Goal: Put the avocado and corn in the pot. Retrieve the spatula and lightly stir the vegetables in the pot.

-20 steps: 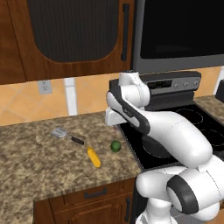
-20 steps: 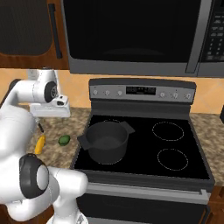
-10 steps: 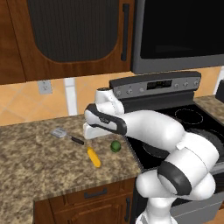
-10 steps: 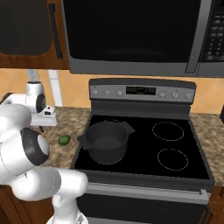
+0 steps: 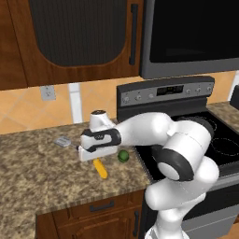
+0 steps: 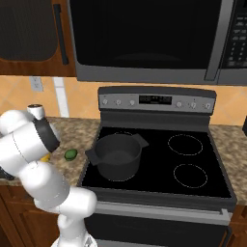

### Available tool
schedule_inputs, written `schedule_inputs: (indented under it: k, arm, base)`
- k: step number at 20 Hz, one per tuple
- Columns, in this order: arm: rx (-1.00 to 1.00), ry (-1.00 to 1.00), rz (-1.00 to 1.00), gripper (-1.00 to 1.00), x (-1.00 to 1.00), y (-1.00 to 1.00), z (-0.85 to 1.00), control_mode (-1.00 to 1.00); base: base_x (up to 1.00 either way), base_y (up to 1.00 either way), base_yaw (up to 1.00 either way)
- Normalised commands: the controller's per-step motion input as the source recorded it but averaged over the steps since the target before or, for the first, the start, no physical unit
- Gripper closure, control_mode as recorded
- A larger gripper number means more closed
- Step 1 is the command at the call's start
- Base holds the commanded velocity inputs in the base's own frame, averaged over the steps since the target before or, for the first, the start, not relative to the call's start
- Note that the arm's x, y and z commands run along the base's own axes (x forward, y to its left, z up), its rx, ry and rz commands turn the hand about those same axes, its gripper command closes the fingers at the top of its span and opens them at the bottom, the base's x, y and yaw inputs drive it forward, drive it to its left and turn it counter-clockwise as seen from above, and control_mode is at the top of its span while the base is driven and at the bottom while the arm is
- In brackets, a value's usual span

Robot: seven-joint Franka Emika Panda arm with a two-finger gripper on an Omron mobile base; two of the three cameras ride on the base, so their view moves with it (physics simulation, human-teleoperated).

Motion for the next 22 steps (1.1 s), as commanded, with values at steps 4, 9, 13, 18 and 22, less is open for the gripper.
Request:
schedule_inputs:
  k: [4,9,13,18,22]
  arm:
    - [-0.03,0.00,0.00,-1.00,-0.08,-0.02,-0.70,-1.00]
    - [0.00,0.00,0.00,-1.00,-0.16,0.00,-0.40,-1.00]
    - [0.00,-0.01,0.00,1.00,-0.06,0.00,-0.07,-1.00]
    - [-0.01,-0.22,-0.01,1.00,-0.38,-0.30,0.31,-1.00]
    - [0.00,-0.34,-0.08,1.00,-0.49,-0.80,1.00,-1.00]
  base:
    - [0.00,0.00,0.00]
    - [0.00,0.00,0.00]
    - [0.00,0.00,0.00]
    - [0.00,0.00,0.00]
    - [0.00,0.00,0.00]
